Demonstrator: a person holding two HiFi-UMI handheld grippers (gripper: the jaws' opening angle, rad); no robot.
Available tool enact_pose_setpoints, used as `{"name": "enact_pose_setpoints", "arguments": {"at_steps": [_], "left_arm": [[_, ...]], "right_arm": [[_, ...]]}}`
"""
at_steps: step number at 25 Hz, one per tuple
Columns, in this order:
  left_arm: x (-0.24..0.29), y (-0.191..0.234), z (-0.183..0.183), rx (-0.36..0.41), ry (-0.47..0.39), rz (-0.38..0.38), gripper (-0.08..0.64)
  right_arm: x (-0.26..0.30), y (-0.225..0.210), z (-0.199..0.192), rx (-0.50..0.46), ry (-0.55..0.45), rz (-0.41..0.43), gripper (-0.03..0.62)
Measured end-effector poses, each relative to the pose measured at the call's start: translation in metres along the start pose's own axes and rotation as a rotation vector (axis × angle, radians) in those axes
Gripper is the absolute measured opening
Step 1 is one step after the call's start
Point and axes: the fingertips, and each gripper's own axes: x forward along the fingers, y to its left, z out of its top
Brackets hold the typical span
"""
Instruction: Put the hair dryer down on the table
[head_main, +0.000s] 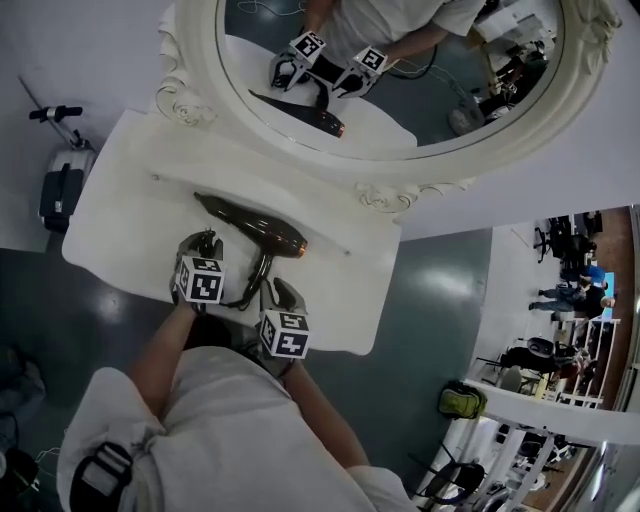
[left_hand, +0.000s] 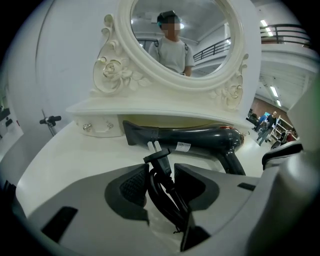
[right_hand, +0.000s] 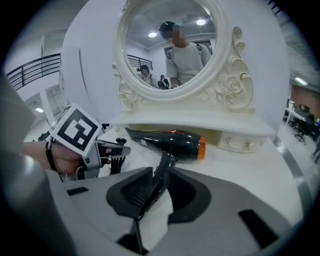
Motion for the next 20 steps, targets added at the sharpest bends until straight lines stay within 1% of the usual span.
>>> {"name": "enact_pose_setpoints", "arguments": {"at_steps": [5,8,12,16,20], "left_arm": [[0.003,0.005,-0.004,-0.021,-0.005,0.011,0.161],[0.005,0.005,-0.004,-0.041,-0.028,0.004,0.161],[0.007,0.009,-0.011,-0.025,-0.016,0.019,0.161],[0.008,0.014,-0.015,-0.037,-0.009,0.036,0.163],[0.008,0.009,-0.016,0.004,0.009,0.025,0.164]], "right_arm": [[-0.003,0.005,-0.007,-0.021,0.012,0.015,0.086],[-0.005,0.007,-0.010,-0.027,0.018,0.034,0.083],[-0.007,0.011,-0.013,-0.017,0.017,0.053,0.083],[-0.012,0.013,-0.013,-0.037,0.007,0.067,0.083],[-0.020,0.012,-0.014,-0.046,-0.004,0.082,0.083]]}}
